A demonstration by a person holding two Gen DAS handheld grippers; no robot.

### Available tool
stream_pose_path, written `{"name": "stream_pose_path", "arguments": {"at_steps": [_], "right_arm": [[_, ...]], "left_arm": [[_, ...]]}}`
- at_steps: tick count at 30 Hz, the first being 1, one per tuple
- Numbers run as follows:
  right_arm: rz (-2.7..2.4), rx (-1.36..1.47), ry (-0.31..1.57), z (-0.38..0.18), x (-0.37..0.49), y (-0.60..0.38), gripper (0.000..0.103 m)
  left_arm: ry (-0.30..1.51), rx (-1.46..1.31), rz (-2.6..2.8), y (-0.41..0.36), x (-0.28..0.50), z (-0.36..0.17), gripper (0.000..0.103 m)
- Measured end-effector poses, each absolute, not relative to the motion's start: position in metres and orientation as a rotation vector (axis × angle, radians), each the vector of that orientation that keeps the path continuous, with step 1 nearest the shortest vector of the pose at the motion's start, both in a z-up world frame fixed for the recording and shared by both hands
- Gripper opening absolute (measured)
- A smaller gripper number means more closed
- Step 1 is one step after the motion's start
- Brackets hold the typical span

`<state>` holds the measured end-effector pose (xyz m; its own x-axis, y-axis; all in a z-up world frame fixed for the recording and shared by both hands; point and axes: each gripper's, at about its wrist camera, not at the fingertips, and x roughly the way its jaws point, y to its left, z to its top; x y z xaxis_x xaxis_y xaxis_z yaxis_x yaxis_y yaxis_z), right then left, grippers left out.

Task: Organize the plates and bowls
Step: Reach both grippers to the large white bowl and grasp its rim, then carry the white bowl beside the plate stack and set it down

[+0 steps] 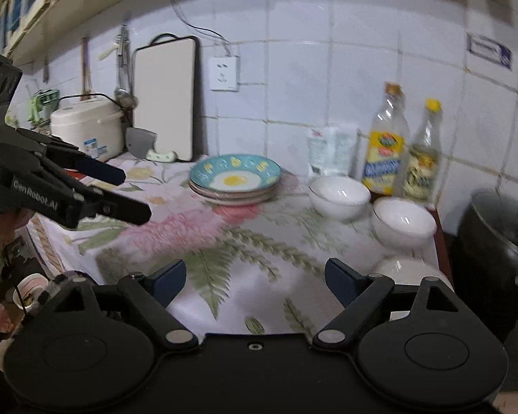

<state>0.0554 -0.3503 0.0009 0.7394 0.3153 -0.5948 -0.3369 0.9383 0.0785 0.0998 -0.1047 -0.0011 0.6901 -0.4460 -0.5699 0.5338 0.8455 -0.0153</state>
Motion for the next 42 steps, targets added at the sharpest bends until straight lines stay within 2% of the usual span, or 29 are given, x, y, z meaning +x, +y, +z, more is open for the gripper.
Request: {"name": "stream_pose_path", "arguments": {"at_steps": [13,22,25,27,31,38,42], "right_arm": [[0.239,0.050,0.745,-0.066,0.061,-0.399,0.091],[0.075,0.112,0.780,-0.119,0.093,-0.438,0.091],[0.038,0.097,0.758,-0.130,0.102,-0.447,0.091],[0.024,0.086,0.724,-0.136,0.108,-0.452,0.091],[0.026,0.048,0.666,-0.141,0.115,-0.454,0.092],[0.031,0.034,0.624,-0.147,0.122,-0.454,0.096],[0.024,0.018,0.609,-0.149,0.125,-0.452,0.098]], "left_arm": [[0.616,0.079,-0.668,-0.176,0.141,-0.038,0.092],[0.631,0.014,-0.744,-0.236,0.180,-0.061,0.087],[0.651,-0.007,-0.765,-0.258,0.194,-0.071,0.081],[0.668,-0.015,-0.766,-0.271,0.203,-0.080,0.069],[0.712,-0.014,-0.763,-0.290,0.218,-0.096,0.055],[0.733,-0.037,-0.811,-0.299,0.222,-0.104,0.023],[0.736,-0.039,-0.810,-0.302,0.221,-0.104,0.020]]}}
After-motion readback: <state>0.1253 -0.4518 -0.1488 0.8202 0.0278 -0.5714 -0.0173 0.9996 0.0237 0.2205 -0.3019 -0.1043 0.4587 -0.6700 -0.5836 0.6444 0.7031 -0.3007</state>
